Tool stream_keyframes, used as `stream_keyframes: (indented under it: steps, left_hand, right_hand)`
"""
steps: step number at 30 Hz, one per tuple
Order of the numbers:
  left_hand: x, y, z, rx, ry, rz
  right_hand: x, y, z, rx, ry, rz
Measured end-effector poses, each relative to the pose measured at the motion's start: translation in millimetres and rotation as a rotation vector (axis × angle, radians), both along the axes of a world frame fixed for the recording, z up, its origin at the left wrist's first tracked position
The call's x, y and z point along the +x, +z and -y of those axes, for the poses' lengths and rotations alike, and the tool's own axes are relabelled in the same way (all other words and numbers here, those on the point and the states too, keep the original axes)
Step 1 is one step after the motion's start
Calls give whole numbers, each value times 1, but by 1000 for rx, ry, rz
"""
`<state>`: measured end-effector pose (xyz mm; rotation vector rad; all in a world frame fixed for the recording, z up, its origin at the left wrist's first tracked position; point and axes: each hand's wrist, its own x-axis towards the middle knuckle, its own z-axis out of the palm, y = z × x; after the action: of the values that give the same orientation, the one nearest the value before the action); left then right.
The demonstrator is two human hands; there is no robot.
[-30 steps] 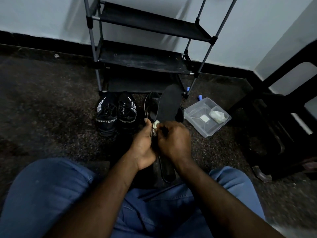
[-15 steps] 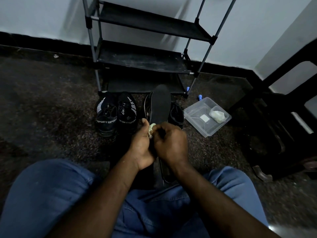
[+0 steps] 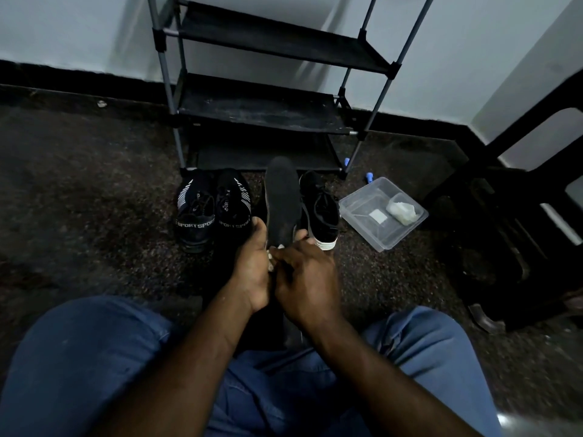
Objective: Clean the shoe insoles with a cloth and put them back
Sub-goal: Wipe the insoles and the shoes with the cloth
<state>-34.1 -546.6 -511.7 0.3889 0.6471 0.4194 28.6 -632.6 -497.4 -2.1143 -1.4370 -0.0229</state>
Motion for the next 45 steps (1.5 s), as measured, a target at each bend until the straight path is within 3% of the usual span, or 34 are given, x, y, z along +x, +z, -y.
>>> stream_keyframes:
  steps: [8,15,23,35,45]
  left_hand:
    - [0,1,11,65,32,-24]
    - [-2,8,4,-64,22,-14]
    - [-3,14,3,-98,38,37]
    - [2,5,2,-3,177,34]
    - [4,-2,4,13,171,-18]
  right_hand:
    - [12,16,-18,-4,-146,-10]
    - [4,-2,-4,-22,-22,-12]
    - [18,3,4,-78,4,222]
    - [42,18,-16,-91,-17,355]
    - [34,5,-12,-85,20,252]
